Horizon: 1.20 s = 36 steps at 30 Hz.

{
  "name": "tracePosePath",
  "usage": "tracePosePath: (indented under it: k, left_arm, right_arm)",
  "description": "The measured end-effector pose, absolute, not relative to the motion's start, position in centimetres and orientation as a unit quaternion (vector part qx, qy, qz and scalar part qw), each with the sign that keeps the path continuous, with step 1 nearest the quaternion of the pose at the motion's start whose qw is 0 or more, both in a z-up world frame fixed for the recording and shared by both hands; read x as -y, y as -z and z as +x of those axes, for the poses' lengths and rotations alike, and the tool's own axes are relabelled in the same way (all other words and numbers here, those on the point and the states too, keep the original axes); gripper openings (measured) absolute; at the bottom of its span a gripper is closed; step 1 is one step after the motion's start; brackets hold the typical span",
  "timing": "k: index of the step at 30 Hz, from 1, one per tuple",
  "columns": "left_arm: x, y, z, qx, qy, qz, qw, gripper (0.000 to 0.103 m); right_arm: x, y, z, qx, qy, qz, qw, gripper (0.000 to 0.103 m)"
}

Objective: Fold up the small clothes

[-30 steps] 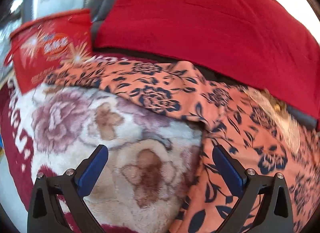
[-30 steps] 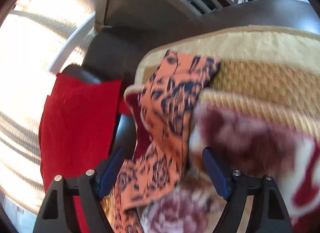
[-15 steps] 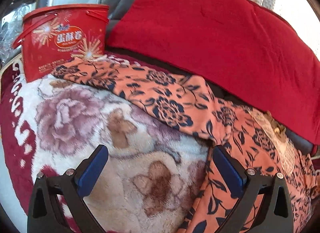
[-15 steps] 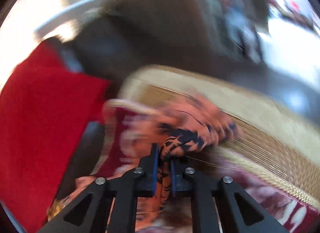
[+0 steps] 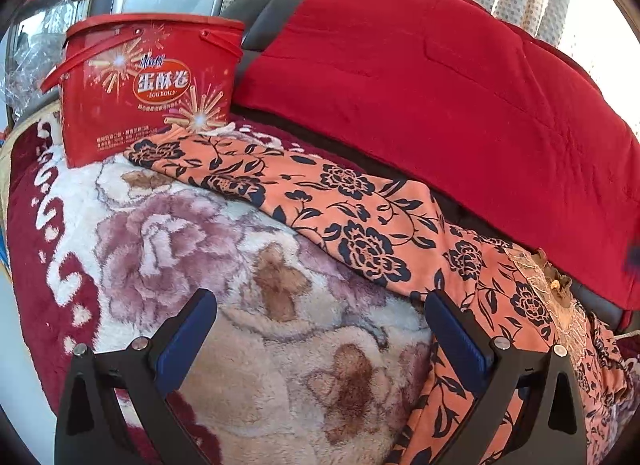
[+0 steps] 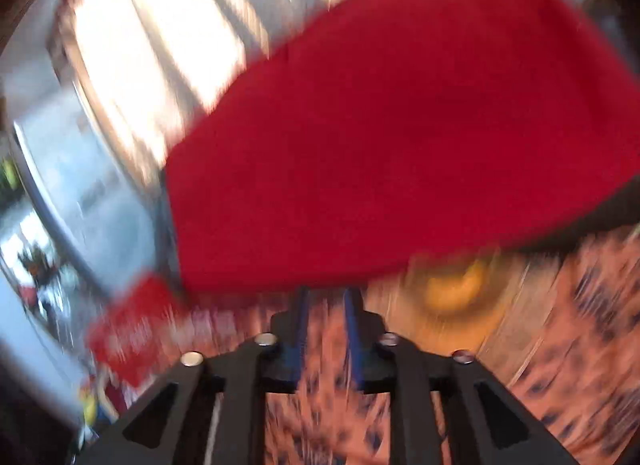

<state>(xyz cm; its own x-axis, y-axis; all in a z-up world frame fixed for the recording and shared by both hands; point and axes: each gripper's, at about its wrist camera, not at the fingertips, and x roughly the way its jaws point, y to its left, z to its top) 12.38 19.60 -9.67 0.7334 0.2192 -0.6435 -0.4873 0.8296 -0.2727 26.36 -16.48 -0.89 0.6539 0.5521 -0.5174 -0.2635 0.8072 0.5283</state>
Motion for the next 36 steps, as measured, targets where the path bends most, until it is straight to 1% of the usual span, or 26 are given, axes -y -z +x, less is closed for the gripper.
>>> tracePosePath:
  k: [3, 5, 6, 7, 8, 9, 10, 12, 16, 19, 21, 23, 24, 25, 27, 28, 29, 33, 36]
  left_arm:
    - [-20.2, 9.9, 12.0, -0.311, -0.191, -0.236, 0.901, 0.103]
    - [-20.5, 10.0, 12.0, -0.312, -0.185, -0.249, 0.898, 0.103]
    - [-20.5, 10.0, 12.0, -0.312, -0.184, -0.251, 0.898, 0.103]
    - [-20.4, 10.0, 12.0, -0.313, -0.182, -0.253, 0.897, 0.103]
    - [-20.2, 10.1, 12.2, -0.315, -0.178, -0.252, 0.898, 0.103]
    - [-19.9, 10.1, 12.3, -0.317, -0.174, -0.250, 0.898, 0.103]
    - [-19.5, 10.1, 12.4, -0.318, -0.170, -0.245, 0.900, 0.103]
    - [-18.8, 10.0, 12.8, -0.319, -0.167, -0.233, 0.904, 0.103]
    - [-17.5, 10.1, 13.3, -0.323, -0.160, -0.210, 0.909, 0.103]
    - [-17.0, 10.2, 13.8, -0.326, -0.160, -0.201, 0.910, 0.103]
    - [-16.8, 10.4, 14.1, -0.331, -0.157, -0.198, 0.909, 0.103]
    - [-16.6, 10.4, 14.3, -0.333, -0.155, -0.194, 0.910, 0.103]
    - [-16.5, 10.4, 14.3, -0.332, -0.154, -0.193, 0.910, 0.103]
    - [-16.4, 10.4, 14.4, -0.332, -0.153, -0.192, 0.911, 0.103]
    - [-16.3, 10.4, 14.4, -0.332, -0.151, -0.192, 0.911, 0.103]
    - [-16.4, 10.3, 14.4, -0.332, -0.150, -0.193, 0.911, 0.103]
    - [-16.5, 10.3, 14.4, -0.331, -0.149, -0.196, 0.911, 0.103]
    - [-16.8, 10.1, 14.1, -0.325, -0.146, -0.207, 0.911, 0.103]
    - [-17.0, 9.8, 13.8, -0.319, -0.147, -0.211, 0.912, 0.103]
  right_arm:
    - [18.2, 4.2, 25.7, -0.380, -0.217, 0.226, 0.870, 0.022]
    - [23.1, 5.3, 25.6, -0.378, -0.186, 0.283, 0.861, 0.022]
    - [25.3, 5.6, 25.5, -0.375, -0.171, 0.314, 0.855, 0.025]
    - [28.1, 6.3, 25.7, -0.371, -0.146, 0.355, 0.846, 0.048]
    - [31.5, 7.1, 25.8, -0.363, -0.106, 0.402, 0.834, 0.094]
    - [34.1, 7.6, 25.8, -0.349, -0.073, 0.436, 0.826, 0.103]
    - [36.9, 8.6, 25.7, -0.331, -0.043, 0.480, 0.811, 0.103]
    - [41.3, 11.2, 27.0, -0.335, -0.032, 0.553, 0.762, 0.103]
    - [44.6, 12.1, 29.1, -0.317, -0.016, 0.566, 0.761, 0.101]
    - [45.1, 11.7, 30.6, -0.309, -0.004, 0.558, 0.770, 0.096]
    - [45.5, 12.2, 31.4, -0.320, 0.035, 0.551, 0.770, 0.091]
    - [46.6, 13.3, 31.9, -0.323, 0.071, 0.560, 0.759, 0.081]
    - [46.8, 13.5, 32.0, -0.321, 0.078, 0.562, 0.758, 0.079]
    - [46.9, 13.6, 32.3, -0.320, 0.085, 0.561, 0.759, 0.073]
    - [46.7, 13.2, 32.9, -0.330, 0.098, 0.542, 0.767, 0.043]
    - [46.5, 12.7, 33.1, -0.334, 0.107, 0.534, 0.770, 0.008]
    - [46.0, 12.0, 33.2, -0.326, 0.096, 0.532, 0.776, 0.005]
    - [42.2, 7.2, 33.6, -0.295, 0.014, 0.508, 0.809, 0.005]
    - [37.5, 2.9, 33.9, -0.275, -0.077, 0.496, 0.820, 0.005]
